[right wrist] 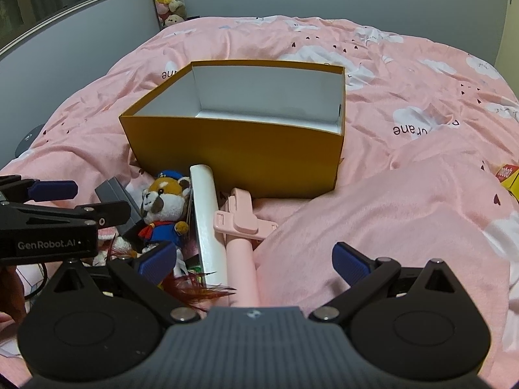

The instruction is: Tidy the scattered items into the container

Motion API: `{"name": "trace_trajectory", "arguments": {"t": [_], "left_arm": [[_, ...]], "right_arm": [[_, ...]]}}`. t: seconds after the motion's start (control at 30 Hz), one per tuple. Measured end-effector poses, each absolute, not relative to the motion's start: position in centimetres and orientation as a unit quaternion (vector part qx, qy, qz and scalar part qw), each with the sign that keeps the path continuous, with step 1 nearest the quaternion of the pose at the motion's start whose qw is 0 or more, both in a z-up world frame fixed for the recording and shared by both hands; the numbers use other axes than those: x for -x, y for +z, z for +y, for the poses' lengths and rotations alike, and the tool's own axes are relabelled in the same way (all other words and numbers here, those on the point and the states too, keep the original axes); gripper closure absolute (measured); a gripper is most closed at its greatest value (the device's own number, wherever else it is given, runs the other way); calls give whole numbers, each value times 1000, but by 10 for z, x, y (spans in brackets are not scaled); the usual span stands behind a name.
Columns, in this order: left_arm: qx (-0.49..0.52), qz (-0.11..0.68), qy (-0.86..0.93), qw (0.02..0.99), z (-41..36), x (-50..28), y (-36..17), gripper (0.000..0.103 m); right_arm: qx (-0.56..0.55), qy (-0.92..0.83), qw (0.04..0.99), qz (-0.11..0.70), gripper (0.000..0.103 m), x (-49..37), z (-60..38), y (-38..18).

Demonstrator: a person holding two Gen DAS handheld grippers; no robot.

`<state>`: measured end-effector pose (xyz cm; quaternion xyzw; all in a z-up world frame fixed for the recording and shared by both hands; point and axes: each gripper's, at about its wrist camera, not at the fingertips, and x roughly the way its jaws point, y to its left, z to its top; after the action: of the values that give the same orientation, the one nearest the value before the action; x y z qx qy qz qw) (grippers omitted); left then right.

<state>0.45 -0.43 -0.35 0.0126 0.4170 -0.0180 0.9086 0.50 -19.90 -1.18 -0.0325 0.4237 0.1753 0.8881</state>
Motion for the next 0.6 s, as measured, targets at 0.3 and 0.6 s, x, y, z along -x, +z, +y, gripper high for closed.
{"name": "trace_trajectory", "arguments": {"t": [0.3, 0.6], "left_arm": [[-11, 416, -21, 909, -3, -6, -3, 9], [14, 417, -28, 908, 8, -12, -2, 10]], "right_arm": [[42, 168, 889, 423, 1, -8, -200, -12], [63, 166, 898, 403, 1, -16, -201, -10]]}}
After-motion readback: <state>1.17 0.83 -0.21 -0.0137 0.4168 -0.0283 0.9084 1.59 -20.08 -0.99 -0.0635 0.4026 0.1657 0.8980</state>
